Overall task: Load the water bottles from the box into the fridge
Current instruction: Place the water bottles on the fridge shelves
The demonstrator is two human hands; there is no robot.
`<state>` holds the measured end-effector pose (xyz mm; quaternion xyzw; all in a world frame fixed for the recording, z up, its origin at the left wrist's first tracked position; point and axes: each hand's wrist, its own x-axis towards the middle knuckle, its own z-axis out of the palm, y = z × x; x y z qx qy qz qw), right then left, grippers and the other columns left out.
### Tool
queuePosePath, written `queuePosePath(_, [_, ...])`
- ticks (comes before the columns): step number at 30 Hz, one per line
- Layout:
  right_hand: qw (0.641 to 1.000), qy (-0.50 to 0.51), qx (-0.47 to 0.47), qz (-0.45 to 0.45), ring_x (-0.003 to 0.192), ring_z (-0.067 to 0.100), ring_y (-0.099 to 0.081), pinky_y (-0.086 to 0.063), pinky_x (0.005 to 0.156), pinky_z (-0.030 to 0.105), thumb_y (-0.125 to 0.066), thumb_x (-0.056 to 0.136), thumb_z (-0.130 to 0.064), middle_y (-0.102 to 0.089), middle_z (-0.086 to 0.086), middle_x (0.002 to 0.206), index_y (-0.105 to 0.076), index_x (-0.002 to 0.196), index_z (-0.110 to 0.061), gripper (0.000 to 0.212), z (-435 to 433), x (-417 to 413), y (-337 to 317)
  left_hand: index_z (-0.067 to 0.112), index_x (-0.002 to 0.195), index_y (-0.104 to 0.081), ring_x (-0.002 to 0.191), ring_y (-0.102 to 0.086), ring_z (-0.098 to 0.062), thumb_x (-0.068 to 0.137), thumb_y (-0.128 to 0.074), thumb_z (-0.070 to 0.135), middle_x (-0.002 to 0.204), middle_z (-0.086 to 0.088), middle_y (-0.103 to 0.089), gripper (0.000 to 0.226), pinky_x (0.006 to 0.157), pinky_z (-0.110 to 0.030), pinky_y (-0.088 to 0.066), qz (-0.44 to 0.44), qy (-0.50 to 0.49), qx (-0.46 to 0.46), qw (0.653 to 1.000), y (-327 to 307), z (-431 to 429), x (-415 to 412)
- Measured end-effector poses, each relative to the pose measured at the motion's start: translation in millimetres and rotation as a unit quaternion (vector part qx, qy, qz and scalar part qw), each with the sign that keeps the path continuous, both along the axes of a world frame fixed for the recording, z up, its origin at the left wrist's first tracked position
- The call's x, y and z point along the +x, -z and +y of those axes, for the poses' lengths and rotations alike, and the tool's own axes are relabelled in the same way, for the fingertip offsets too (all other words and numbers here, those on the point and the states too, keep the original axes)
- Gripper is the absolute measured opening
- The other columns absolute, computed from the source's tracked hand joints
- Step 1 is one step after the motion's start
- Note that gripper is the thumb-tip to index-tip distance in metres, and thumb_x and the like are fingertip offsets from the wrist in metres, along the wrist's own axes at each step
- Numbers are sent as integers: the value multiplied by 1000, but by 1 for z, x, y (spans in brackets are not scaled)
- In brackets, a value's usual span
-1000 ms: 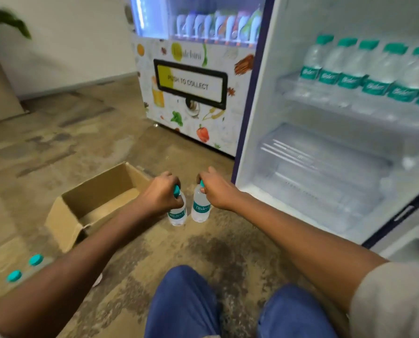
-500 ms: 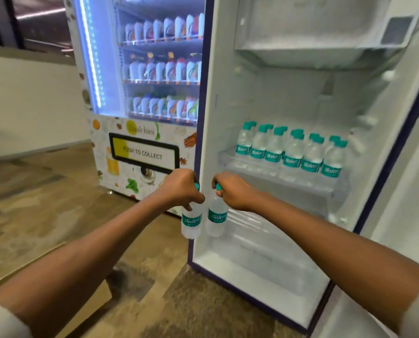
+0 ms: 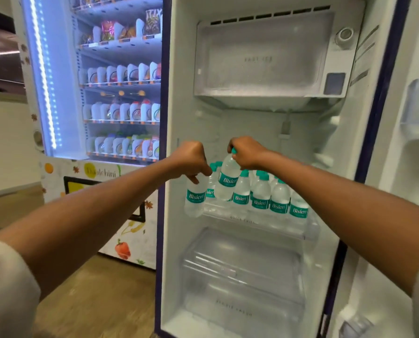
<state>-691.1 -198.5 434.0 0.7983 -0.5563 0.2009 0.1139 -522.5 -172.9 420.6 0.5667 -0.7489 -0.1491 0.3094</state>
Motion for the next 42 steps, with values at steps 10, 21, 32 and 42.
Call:
queuePosePath(10, [993,101,-37,54,101,34,-59,-54,85,41,-54,89,3,-60,22,116,-61,115,3,28,-51,-61,-60,-1,77,-64,63,-70,-29,71,-80,8,82,-19,-68,19,54,-39,-60,30,21,-113,993,-63,-83,-80])
queuePosePath(21, [965,235,27,110,108,31,-57,-50,93,39,-58,88,0,-58,16,121,-55,121,-3,33,-101,-122,-64,8,84,-53,64,-68,-24,76,-79,14,79,-11,-59,28,54,-33,-60,39,51,-164,984,-73,-147,-180])
queuePosePath(32, [957,278,56,57,104,32,-61,-53,90,41,-55,94,-10,-59,16,120,-57,124,-7,30,-140,-143,-44,4,88,-62,66,-68,-24,79,-77,17,87,-14,-65,22,62,-37,-61,33,74,-134,988,-53,-197,-226])
queuePosePath(42, [950,297,74,59,105,30,-61,-53,92,41,-54,95,-11,-58,16,122,-54,127,-7,33,-150,-157,-35,8,78,-57,67,-69,-25,76,-81,20,82,-14,-66,26,58,-36,-61,88,92,-120,985,-34,-216,-244])
